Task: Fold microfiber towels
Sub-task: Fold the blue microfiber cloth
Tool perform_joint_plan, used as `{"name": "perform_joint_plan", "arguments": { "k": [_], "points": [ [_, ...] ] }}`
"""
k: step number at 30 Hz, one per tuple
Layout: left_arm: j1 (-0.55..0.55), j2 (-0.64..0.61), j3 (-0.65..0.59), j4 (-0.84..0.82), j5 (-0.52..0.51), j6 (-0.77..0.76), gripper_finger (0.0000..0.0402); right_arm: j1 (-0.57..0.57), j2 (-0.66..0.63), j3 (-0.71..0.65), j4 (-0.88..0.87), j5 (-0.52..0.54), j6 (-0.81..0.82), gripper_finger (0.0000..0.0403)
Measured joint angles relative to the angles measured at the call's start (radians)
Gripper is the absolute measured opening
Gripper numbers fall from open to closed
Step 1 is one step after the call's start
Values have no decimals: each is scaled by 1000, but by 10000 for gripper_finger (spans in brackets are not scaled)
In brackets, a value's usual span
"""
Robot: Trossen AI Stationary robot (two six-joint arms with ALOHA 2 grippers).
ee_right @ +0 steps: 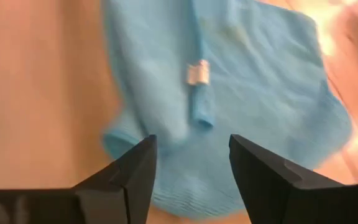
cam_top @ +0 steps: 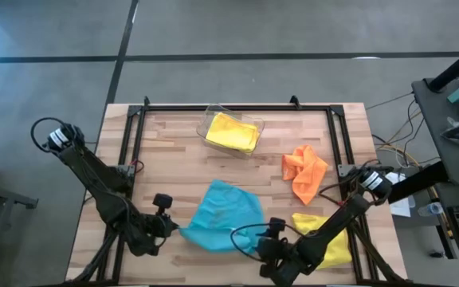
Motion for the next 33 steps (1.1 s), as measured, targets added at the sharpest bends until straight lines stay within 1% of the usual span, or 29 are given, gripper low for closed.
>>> {"name": "perform_joint_plan", "arguments": {
  "k": [2, 6, 10, 15, 20, 33],
  "points": [
    [0, -2, 3, 28, 6, 1, 0, -12, 5, -7, -63, 8, 43, 192],
    [0, -3, 9, 79, 23, 42, 0, -45, 16, -48, -68, 7, 98, 185],
    [1, -2, 8, 83, 21, 61, 0, -64, 18, -90, -51, 1, 114, 180],
    [14, -2, 6, 82, -10, 111, 0, -97, 18, -133, -35, 0, 127, 180],
    [24, -2, 5, 83, -20, 112, 0, -128, 18, -165, -34, -22, 141, 179],
    [26, -2, 5, 136, -20, 113, 0, -206, 17, -214, -27, -8, 158, 179]
  ]
}}
